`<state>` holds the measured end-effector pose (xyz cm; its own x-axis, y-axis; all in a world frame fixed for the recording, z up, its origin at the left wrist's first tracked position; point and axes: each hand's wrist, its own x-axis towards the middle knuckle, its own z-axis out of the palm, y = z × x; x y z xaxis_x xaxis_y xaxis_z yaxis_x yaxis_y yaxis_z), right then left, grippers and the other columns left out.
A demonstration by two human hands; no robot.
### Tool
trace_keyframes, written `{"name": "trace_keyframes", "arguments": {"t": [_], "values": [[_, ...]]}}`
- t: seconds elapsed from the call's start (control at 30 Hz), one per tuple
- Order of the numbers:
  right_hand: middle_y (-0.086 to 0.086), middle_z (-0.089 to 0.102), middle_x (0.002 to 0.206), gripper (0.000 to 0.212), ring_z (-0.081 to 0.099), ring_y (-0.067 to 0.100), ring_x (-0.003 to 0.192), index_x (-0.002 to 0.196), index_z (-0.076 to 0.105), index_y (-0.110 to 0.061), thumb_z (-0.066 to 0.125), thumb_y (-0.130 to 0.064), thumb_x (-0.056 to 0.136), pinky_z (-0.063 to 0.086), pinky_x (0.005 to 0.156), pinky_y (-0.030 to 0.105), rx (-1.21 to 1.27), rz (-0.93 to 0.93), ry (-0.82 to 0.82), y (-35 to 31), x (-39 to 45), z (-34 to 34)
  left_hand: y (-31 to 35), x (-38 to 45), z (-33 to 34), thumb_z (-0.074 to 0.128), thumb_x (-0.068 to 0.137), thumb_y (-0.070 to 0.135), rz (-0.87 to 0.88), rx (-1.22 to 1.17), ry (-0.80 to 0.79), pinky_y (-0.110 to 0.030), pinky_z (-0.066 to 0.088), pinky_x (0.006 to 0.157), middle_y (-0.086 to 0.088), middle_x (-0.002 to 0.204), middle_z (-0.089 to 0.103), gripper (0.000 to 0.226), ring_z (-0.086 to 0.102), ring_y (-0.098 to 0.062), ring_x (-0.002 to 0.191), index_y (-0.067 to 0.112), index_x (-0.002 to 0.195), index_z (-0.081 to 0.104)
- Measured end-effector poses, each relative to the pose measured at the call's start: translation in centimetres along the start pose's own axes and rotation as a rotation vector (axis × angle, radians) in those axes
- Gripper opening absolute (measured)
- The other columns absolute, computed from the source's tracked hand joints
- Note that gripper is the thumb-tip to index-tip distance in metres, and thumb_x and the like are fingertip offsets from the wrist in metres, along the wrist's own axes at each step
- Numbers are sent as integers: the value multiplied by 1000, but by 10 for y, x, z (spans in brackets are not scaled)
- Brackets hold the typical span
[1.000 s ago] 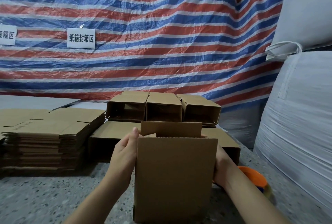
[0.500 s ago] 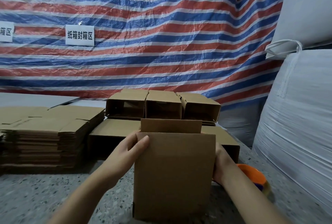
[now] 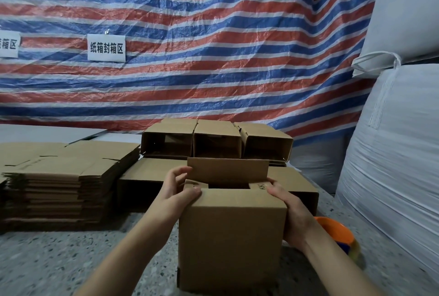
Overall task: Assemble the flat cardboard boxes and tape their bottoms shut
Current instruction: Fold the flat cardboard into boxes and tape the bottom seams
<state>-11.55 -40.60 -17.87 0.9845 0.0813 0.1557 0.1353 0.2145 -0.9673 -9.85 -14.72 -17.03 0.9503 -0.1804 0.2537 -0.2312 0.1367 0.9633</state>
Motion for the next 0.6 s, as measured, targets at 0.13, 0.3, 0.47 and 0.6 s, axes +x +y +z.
{"name": "trace_keyframes", "arguments": {"t": [0.13,0.3,0.47,0.6], "values": [[13,72,110,73,72,26,93,136,53,-23,76,-41,69,57,74,34,-26,-2,-80,-7,0,-1,-1,0,-1,69,86,21,23,-16,-6,-32,51,82,14,125,52,46,58,-16,111,42,122,47],[1,56,140,64,63,28,121,134,49,-53,72,-29,79,51,101,45,-142,-110,-97,-18,1,-4,3,0,-5,72,84,22,181,147,-2,-11,42,79,34,127,46,75,46,24,106,49,141,32],[4,62,134,8,69,26,110,90,73,-20,73,-23,83,60,82,39,-32,-98,-46,-13,0,-5,2,-7,-3,69,88,28,249,309,122,-35,48,92,14,114,63,39,58,-6,110,47,120,58],[9,64,130,10,64,32,112,75,64,-15,67,-21,82,53,95,48,-1,-87,10,-7,2,-2,3,-9,1,62,94,22,275,403,159,-47,45,98,7,107,64,16,55,-15,109,30,92,76]]}}
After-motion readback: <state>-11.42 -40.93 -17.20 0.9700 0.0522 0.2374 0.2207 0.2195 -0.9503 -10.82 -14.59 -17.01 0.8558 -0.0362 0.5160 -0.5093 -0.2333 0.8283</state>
